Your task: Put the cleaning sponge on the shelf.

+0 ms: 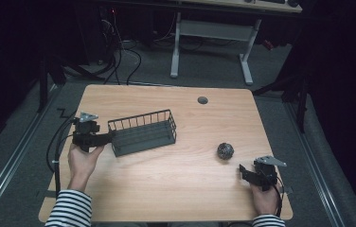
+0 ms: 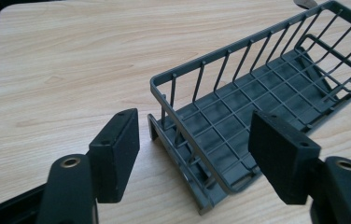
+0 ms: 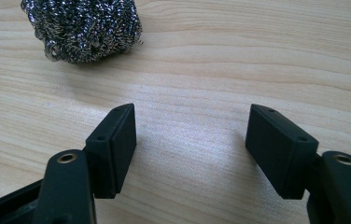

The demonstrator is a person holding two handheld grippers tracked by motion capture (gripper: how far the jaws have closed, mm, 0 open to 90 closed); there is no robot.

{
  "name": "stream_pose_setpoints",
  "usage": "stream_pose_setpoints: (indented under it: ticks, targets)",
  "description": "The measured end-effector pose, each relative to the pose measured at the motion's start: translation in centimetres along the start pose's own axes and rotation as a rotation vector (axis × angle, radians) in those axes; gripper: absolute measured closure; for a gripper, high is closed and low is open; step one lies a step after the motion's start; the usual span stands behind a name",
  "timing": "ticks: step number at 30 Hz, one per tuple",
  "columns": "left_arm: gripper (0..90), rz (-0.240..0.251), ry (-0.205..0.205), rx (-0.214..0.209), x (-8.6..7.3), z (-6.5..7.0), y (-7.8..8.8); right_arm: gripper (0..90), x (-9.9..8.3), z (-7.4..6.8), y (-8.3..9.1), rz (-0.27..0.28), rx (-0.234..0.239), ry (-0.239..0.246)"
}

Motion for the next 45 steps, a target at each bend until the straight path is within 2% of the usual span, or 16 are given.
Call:
stream_pose_setpoints:
  ticks: [3,8,15,19,27,37,45]
  targets:
    - [36.8,-0.015,0.003,0.017,-0.2,-0.1,-0.9,34.1,0.0,0.0,0.0,0.000,0.000,0.001]
    - [41.9,-0.022,-0.002,0.009,-0.3,0.0,-1.6,33.8,0.0,0.0,0.0,-0.001,0.002,0.001]
    - [50.2,-0.037,-0.014,0.008,-0.6,0.2,-1.9,33.6,0.0,-0.1,0.0,-0.001,0.004,0.001]
    - [54.7,-0.041,-0.010,-0.010,-0.6,0.4,-2.1,33.3,0.0,-0.1,0.0,0.000,0.006,0.005]
    - [61.9,-0.042,-0.007,-0.004,-0.6,0.3,-2.1,32.6,0.0,-0.1,0.0,-0.001,0.009,0.009]
    - [65.1,-0.035,0.004,-0.024,-0.4,1.8,-2.9,32.4,0.0,-0.2,0.0,-0.005,0.013,0.014]
    - [66.0,-0.025,-0.004,-0.035,-0.1,2.8,-3.3,32.4,-0.1,-0.2,0.0,-0.006,0.014,0.015]
Point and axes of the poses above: each handheld gripper's, and its own axes: y roughly backward along the jaws, x roughly out of its top, z roughly to its right, the point moved 10 cm from there along -y, roughly forward along the jaws, and after that the axes turned 4 degrees about x, right-handed, at the moved point
